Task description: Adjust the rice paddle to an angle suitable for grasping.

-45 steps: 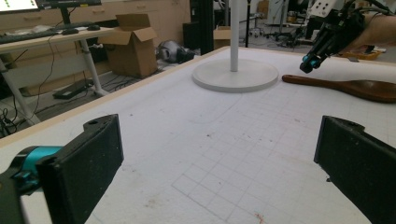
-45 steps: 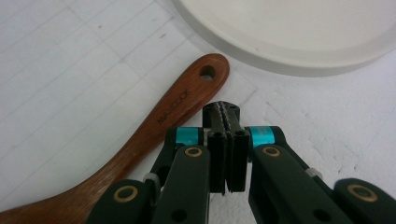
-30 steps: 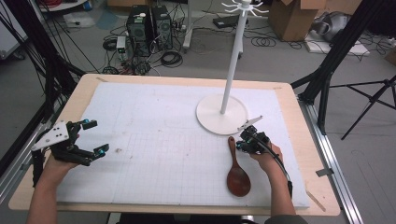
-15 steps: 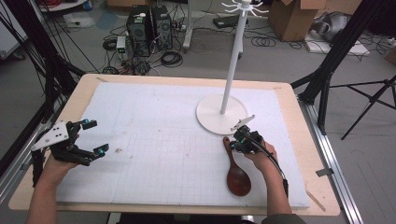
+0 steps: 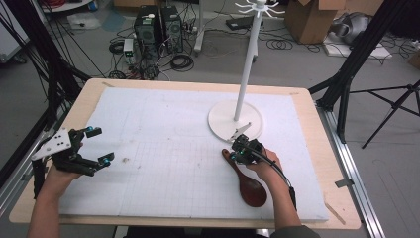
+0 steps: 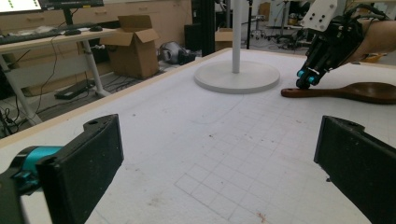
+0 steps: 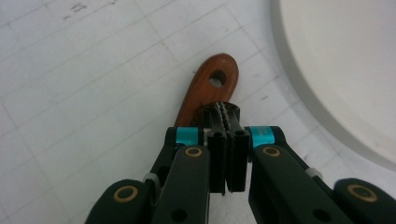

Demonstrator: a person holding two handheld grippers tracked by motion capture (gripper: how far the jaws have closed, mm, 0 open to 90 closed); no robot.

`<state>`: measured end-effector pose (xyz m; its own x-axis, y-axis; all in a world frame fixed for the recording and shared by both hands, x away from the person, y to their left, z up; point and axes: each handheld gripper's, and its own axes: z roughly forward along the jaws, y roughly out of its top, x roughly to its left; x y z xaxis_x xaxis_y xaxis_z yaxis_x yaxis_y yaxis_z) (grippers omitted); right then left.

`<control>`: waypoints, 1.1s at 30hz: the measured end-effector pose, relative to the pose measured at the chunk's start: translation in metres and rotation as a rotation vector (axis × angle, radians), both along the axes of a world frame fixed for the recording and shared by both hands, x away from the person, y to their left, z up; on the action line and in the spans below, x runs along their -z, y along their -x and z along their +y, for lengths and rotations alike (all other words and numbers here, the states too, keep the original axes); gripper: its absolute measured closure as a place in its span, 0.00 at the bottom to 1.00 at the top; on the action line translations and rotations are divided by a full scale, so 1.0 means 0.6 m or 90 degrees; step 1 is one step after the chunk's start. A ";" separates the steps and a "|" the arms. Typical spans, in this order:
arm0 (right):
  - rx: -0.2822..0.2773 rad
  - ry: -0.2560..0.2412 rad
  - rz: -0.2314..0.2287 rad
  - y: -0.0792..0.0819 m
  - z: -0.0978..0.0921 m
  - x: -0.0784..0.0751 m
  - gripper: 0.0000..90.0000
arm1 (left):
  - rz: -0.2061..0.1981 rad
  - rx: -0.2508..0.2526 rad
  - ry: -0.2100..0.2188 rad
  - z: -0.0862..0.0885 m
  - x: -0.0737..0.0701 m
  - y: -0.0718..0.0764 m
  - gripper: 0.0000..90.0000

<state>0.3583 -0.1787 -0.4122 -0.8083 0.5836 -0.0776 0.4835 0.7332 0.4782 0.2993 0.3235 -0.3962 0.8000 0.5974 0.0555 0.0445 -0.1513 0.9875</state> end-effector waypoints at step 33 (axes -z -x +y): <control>0.002 -0.189 -0.084 0.038 -0.057 -0.066 0.35 | 0.004 0.012 -0.004 -0.004 0.001 -0.001 0.02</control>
